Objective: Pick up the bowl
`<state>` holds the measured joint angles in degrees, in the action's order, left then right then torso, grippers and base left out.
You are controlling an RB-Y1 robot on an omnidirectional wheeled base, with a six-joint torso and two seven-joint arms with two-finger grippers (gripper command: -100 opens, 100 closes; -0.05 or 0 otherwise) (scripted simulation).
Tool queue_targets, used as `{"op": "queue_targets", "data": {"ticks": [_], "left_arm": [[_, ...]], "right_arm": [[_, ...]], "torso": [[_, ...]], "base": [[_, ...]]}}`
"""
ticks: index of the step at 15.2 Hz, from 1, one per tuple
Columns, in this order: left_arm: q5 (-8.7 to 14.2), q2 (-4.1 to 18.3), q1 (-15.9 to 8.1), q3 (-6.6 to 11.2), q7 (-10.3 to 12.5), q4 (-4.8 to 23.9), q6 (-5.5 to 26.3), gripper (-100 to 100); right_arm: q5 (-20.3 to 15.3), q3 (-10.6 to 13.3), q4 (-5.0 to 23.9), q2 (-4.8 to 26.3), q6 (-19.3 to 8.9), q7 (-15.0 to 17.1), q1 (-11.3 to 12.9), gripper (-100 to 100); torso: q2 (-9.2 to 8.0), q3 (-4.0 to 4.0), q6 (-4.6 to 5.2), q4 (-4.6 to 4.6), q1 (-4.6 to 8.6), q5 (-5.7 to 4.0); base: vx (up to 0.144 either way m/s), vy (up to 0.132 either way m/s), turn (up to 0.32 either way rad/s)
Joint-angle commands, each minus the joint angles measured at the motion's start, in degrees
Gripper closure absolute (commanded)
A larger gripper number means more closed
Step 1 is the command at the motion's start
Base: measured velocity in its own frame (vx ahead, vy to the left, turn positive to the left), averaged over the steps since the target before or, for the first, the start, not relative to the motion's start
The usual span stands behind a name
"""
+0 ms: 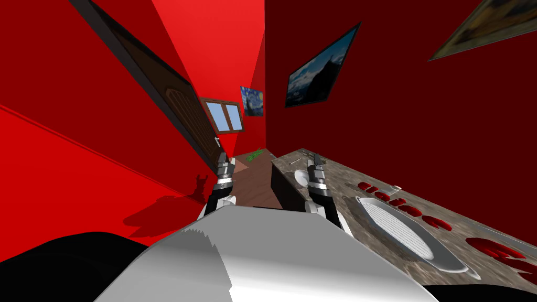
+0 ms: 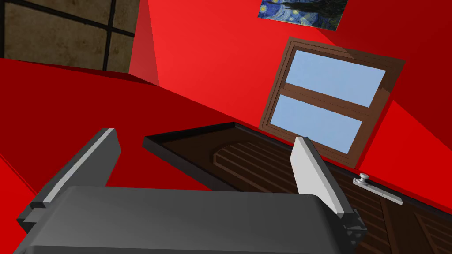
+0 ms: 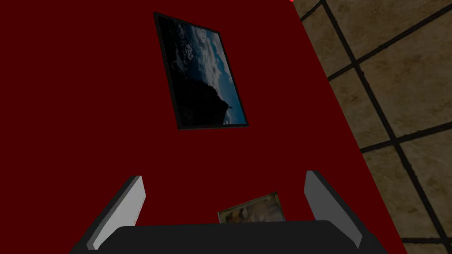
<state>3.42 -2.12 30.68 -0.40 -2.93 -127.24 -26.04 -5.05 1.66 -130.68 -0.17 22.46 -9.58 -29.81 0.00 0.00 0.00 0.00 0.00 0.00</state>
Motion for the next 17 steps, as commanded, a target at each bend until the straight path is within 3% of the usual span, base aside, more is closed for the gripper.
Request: {"op": "queue_targets", "data": {"ticks": [1, 7, 10, 17], "left_arm": [[0.0, 0.0, 0.0, 0.0, 0.0, 0.0, 0.0, 0], [0.0, 0.0, 0.0, -0.01, 0.0, 0.0, 0.0, 0], [0.0, 0.0, 0.0, -0.01, 0.0, 0.0, 0.0, 0], [0.0, 0.0, 0.0, -0.01, 0.0, 0.0, 0.0, 0]], "right_arm": [[-0.2, -0.3, 0.5, 2.2, -0.1, -0.1, -0.4, -100], [-1.4, -2.1, 3.5, 9.2, -0.7, -0.9, -3.0, -100], [-1.8, -2.8, 4.6, 11.2, -0.9, -1.2, -4.0, -100], [-4.1, -6.2, 10.1, 19.4, -1.9, -2.8, -8.9, -100]], "torso": [[0.0, 0.0, 0.0, 0.0, 0.0, 0.0], [-0.05, 0.03, 0.0, -0.01, -0.26, 0.06], [-0.01, 0.01, 0.0, 0.0, -0.27, 0.06], [-0.01, 0.0, 0.01, 0.0, -0.39, 0.08]], "base": [[0.001, 0.013, 0.008], [-0.007, 0.059, 0.013], [0.003, 0.068, 0.014], [0.005, 0.088, 0.025]]}}
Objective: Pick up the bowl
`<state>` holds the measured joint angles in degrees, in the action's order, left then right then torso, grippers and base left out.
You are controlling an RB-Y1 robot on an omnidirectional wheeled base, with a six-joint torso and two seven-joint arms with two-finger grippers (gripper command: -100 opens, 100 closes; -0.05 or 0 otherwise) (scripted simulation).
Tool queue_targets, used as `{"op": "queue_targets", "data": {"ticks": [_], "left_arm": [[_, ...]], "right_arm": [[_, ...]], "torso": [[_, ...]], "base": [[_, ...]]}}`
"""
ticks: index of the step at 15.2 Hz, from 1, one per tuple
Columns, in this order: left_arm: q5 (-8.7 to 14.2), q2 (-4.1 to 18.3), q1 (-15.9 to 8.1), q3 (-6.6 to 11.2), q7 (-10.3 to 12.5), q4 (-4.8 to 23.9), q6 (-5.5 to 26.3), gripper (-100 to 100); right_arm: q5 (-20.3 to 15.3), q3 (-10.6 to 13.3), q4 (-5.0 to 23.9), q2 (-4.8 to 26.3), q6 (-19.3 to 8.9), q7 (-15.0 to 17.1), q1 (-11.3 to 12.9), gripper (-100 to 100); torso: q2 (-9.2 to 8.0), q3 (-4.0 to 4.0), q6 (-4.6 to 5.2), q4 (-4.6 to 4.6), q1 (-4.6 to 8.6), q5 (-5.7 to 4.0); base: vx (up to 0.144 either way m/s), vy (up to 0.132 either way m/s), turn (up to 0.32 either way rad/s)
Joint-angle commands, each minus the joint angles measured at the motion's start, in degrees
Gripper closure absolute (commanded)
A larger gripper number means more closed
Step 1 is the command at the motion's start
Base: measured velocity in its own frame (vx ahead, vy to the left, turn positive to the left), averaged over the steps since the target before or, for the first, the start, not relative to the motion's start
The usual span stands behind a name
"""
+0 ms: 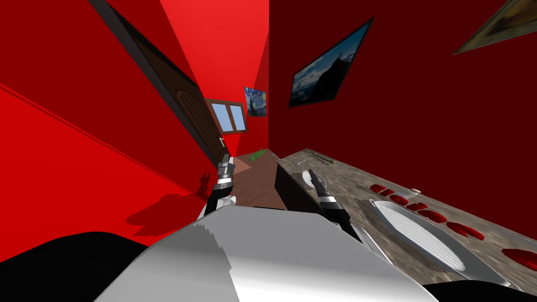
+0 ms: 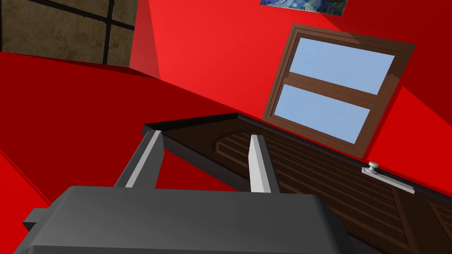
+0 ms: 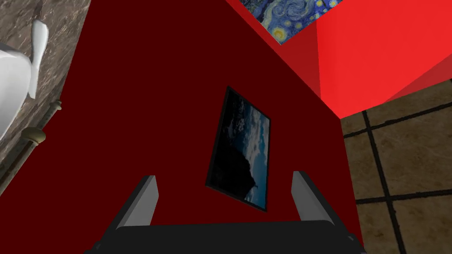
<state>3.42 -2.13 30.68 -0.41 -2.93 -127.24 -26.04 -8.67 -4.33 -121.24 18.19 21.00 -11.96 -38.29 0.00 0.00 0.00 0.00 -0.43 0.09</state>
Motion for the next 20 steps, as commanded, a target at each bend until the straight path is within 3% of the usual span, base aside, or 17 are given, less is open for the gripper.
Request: {"op": "queue_targets", "data": {"ticks": [1, 6, 11, 13, 16, 18, 19, 20], "left_arm": [[0.0, 0.0, 0.0, 0.0, 0.0, 0.0, 0.0, 0], [0.0, 0.0, 0.0, 0.0, 0.0, 0.0, 0.0, 0], [0.0, 0.0, 0.0, 0.0, 0.0, 0.0, 0.0, 0], [0.0, 0.0, 0.0, 0.0, 0.0, 0.0, 0.0, 0], [0.0, 0.0, 0.0, 0.0, 0.0, 0.0, 0.0, 0], [0.0, 0.0, 0.0, 0.0, 0.0, 0.0, 0.0, 0], [0.0, 0.0, 0.0, 0.01, 0.0, 0.0, 0.0, 0], [0.0, 0.0, 0.0, 0.0, 0.0, 0.0, 0.0, 0]], "right_arm": [[-1.1, -1.2, 2.2, 2.9, -0.7, -0.9, -1.9, -100], [-2.5, -3.2, 5.6, 7.6, -1.2, -2.0, -5.0, -100], [-4.8, -6.3, 11.0, 13.8, -2.0, -3.7, -10.0, -100], [-4.8, -6.3, 11.1, 14.1, -2.0, -3.7, -10.0, -100], [-6.5, -8.4, 14.5, 18.3, -2.5, -4.9, -13.6, -100], [-6.5, -8.4, 14.9, 18.5, -2.5, -4.9, -13.6, -100], [-7.3, -9.5, 16.8, 20.6, -2.7, -5.6, -15.4, -100], [-7.3, -9.5, 16.8, 20.6, -2.7, -5.6, -15.4, -100]], "torso": [[0.0, 0.0, 0.0, 0.0, 0.0, 0.0], [0.02, -0.01, 0.01, 0.01, 0.01, 0.0], [0.07, -0.04, 0.01, 0.02, 0.03, 0.01], [0.11, -0.06, -0.01, 0.02, 0.01, 0.01], [0.09, -0.05, -0.01, 0.02, 0.13, -0.02], [0.14, -0.08, 0.0, 0.03, 0.07, -0.01], [0.13, -0.08, 0.0, 0.03, 0.12, -0.02], [0.14, -0.08, 0.0, 0.03, 0.12, -0.01]], "base": [[0.007, 0.119, 0.03], [0.014, 0.106, 0.028], [0.027, 0.103, 0.037], [0.034, 0.085, 0.014], [0.028, 0.078, 0.042], [0.042, 0.079, 0.022], [0.043, 0.077, 0.038], [0.042, 0.075, 0.038]]}}
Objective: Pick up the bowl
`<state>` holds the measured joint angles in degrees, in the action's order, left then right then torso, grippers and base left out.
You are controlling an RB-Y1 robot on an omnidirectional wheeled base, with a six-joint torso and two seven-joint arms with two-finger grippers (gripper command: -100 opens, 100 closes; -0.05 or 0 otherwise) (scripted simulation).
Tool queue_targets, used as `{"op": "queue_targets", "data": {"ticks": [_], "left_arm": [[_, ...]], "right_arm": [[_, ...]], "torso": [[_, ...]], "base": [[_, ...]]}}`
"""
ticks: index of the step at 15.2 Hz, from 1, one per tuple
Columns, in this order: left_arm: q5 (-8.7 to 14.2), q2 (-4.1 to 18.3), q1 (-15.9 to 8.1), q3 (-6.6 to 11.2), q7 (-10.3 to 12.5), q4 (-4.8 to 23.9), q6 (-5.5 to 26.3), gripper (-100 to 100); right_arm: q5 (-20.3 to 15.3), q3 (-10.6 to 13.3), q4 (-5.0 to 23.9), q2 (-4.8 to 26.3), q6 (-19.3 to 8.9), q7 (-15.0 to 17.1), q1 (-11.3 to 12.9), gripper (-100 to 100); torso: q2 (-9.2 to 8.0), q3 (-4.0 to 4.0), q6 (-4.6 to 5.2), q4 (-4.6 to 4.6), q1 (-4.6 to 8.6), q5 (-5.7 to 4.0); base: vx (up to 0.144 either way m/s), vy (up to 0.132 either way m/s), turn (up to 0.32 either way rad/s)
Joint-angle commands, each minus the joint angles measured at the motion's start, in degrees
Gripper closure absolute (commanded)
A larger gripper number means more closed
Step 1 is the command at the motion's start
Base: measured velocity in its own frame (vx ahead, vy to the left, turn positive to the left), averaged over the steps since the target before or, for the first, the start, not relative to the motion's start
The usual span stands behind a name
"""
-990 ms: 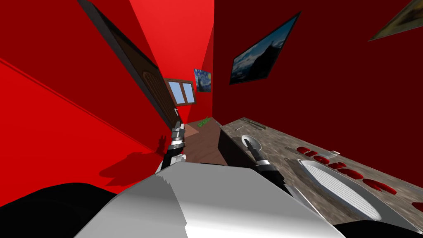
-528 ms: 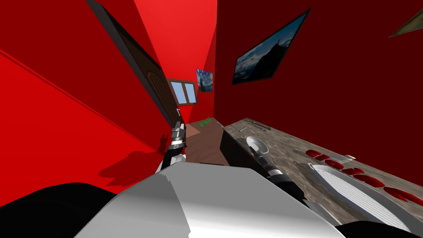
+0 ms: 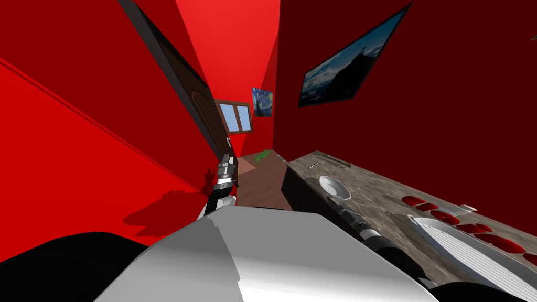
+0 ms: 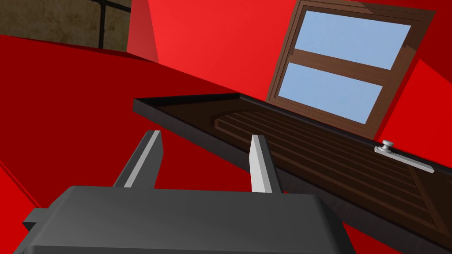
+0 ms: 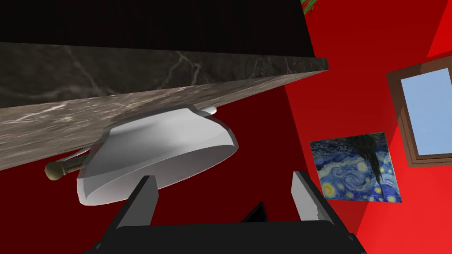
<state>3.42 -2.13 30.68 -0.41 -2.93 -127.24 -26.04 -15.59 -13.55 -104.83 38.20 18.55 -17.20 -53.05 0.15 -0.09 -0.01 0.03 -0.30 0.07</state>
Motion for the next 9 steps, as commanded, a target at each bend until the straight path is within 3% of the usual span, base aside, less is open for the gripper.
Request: {"op": "queue_targets", "data": {"ticks": [1, 2, 3, 4, 5, 6, 9], "left_arm": [[0.0, 0.0, 0.0, 0.0, 0.0, 0.0, 0.0, 0], [0.0, 0.0, 0.0, 0.0, 0.0, 0.0, 0.0, 0], [0.0, 0.0, 0.0, 0.0, 0.0, 0.0, 0.0, 0], [0.0, 0.0, 0.0, 0.0, 0.0, 0.0, 0.0, 0], [0.0, 0.0, 0.0, 0.0, 0.0, 0.0, 0.0, 0], [0.0, 0.0, 0.0, 0.0, 0.0, 0.0, 0.0, 0], [0.0, 0.0, 0.0, 0.0, 0.0, 0.0, 0.0, 0]], "right_arm": [[-1.2, -1.3, 2.3, 2.8, -0.5, -1.0, -2.5, -100], [-1.2, -1.3, 2.3, 2.8, -0.5, -1.0, -2.5, -100], [-2.0, -2.3, 4.1, 4.8, -0.7, -1.6, -4.3, -100], [-2.0, -2.3, 4.1, 4.8, -0.7, -1.6, -4.3, -100], [-2.9, -3.2, 6.0, 6.7, -0.9, -2.3, -6.1, -100], [-2.9, -3.2, 6.0, 6.9, -0.9, -2.3, -6.1, -100], [-4.5, -5.1, 9.6, 10.5, -1.2, -3.6, -9.7, -100]], "torso": [[0.0, 0.0, 0.0, 0.0, 0.0, 0.0], [0.01, 0.0, -0.01, 0.0, -0.04, 0.01], [0.01, -0.01, 0.01, 0.0, -0.05, 0.02], [0.05, -0.03, 0.01, 0.01, -0.07, 0.02], [0.08, -0.04, 0.0, 0.02, -0.09, 0.03], [0.08, -0.05, -0.01, 0.02, -0.1, 0.03], [0.12, -0.07, -0.01, 0.03, -0.05, 0.02]], "base": [[0.041, 0.093, 0.061], [0.045, 0.088, 0.047], [0.068, 0.092, 0.055], [0.068, 0.097, 0.04], [0.057, 0.103, 0.053], [0.057, 0.09, 0.041], [0.075, 0.083, 0.06]]}}
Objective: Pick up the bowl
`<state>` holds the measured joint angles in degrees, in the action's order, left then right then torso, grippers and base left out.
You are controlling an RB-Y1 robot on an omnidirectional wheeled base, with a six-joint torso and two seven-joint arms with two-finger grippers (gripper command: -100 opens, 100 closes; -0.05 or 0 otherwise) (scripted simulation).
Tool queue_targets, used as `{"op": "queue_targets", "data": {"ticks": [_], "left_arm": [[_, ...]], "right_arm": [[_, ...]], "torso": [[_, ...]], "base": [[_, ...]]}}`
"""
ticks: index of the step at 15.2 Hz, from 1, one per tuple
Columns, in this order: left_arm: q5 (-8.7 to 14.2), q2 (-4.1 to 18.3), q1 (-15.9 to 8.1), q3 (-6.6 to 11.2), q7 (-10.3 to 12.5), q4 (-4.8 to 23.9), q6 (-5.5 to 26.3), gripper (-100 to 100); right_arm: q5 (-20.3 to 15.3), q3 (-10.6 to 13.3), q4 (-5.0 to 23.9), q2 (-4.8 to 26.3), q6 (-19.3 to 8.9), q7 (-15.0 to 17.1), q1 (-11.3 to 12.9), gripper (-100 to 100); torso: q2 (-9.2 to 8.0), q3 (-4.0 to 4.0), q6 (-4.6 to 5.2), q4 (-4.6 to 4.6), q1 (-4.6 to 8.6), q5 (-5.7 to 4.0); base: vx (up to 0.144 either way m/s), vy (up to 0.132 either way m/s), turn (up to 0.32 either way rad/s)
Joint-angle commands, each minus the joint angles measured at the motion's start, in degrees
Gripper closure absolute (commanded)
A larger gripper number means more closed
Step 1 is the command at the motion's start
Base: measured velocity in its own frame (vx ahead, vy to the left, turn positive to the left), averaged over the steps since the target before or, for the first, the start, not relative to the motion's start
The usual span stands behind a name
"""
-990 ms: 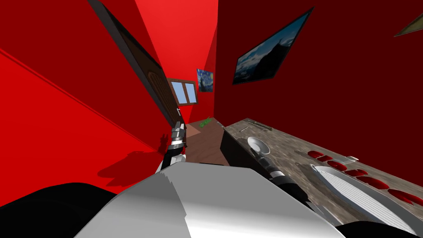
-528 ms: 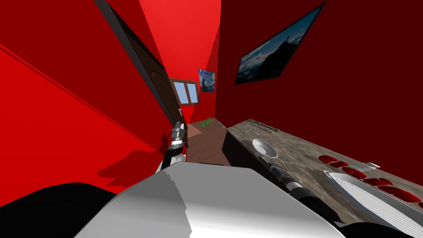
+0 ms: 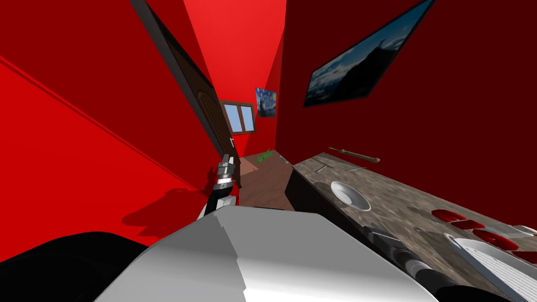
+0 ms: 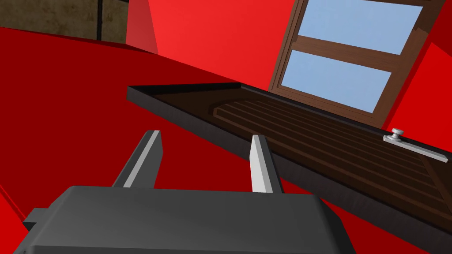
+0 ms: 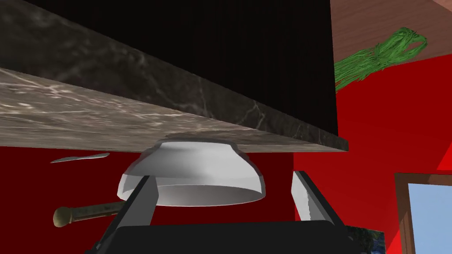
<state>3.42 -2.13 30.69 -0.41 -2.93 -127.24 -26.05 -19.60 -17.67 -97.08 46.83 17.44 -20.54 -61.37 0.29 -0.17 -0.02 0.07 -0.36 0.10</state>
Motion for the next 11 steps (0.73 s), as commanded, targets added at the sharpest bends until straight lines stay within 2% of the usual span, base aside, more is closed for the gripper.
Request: {"op": "queue_targets", "data": {"ticks": [1, 2, 3, 4, 5, 6, 7, 8, 9, 10, 11], "left_arm": [[0.0, 0.0, 0.0, 0.0, 0.0, 0.0, 0.0, 0], [0.0, 0.0, 0.0, 0.0, 0.0, 0.0, 0.0, 0], [0.0, 0.0, 0.0, 0.0, 0.0, 0.0, 0.0, 0], [0.0, 0.0, 0.0, 0.0, 0.0, 0.0, 0.0, 0], [0.0, 0.0, 0.0, 0.0, 0.0, 0.0, 0.0, 0], [0.0, 0.0, 0.0, 0.0, 0.0, 0.0, 0.0, 0], [0.0, 0.0, 0.0, 0.0, 0.0, 0.0, 0.0, 0], [0.0, 0.0, 0.0, 0.0, 0.0, 0.0, 0.0, 0], [0.0, 0.0, 0.0, 0.0, 0.0, 0.0, 0.0, 0], [0.0, 0.0, 0.0, 0.0, 0.0, 0.0, 0.0, 0], [0.0, 0.0, 0.0, 0.0, 0.0, 0.0, 0.0, 0]], "right_arm": [[-0.5, -0.9, 1.8, 2.2, 0.0, -0.3, -1.4, -100], [-1.3, -1.8, 3.3, 4.0, -0.1, -1.0, -3.1, -100], [-1.3, -1.8, 3.6, 4.2, -0.1, -1.0, -3.1, -100], [-2.1, -2.5, 5.2, 6.0, -0.2, -1.6, -4.8, -100], [-2.1, -2.5, 5.2, 6.0, -0.2, -1.6, -4.8, -100], [-2.9, -3.2, 6.7, 7.8, -0.3, -2.2, -6.5, -100], [-2.9, -3.2, 6.8, 7.8, -0.3, -2.2, -6.5, -100], [-3.7, -3.8, 8.3, 9.5, -0.3, -2.9, -8.1, -100], [-3.7, -3.8, 8.3, 9.5, -0.3, -2.9, -8.1, -100], [-4.4, -4.4, 9.7, 11.1, -0.2, -3.5, -9.7, -100], [-4.4, -4.4, 9.7, 11.1, -0.2, -3.5, -9.7, -100]], "torso": [[0.0, 0.0, 0.0, 0.0, 0.0, 0.0], [0.01, -0.01, -0.01, 0.0, 0.0, -0.01], [-0.01, 0.0, 0.0, 0.0, 0.01, 0.0], [-0.01, 0.0, 0.0, 0.0, 0.02, -0.01], [0.01, -0.01, 0.0, 0.0, 0.0, 0.0], [0.03, -0.02, 0.0, 0.01, -0.01, 0.0], [0.07, -0.04, -0.01, 0.01, -0.03, -0.01], [0.09, -0.05, -0.01, 0.02, -0.03, 0.0], [0.08, -0.05, -0.01, 0.02, -0.01, 0.0], [0.05, -0.03, -0.01, 0.01, 0.0, 0.0], [0.06, -0.04, -0.02, 0.01, 0.0, -0.01]], "base": [[0.075, 0.084, 0.046], [0.067, 0.083, 0.067], [0.067, 0.078, 0.052], [0.084, 0.087, 0.069], [0.083, 0.083, 0.05], [0.101, 0.095, 0.068], [0.098, 0.09, 0.055], [0.087, 0.082, 0.073], [0.077, 0.077, 0.058], [0.087, 0.082, 0.08], [0.087, 0.071, 0.059]]}}
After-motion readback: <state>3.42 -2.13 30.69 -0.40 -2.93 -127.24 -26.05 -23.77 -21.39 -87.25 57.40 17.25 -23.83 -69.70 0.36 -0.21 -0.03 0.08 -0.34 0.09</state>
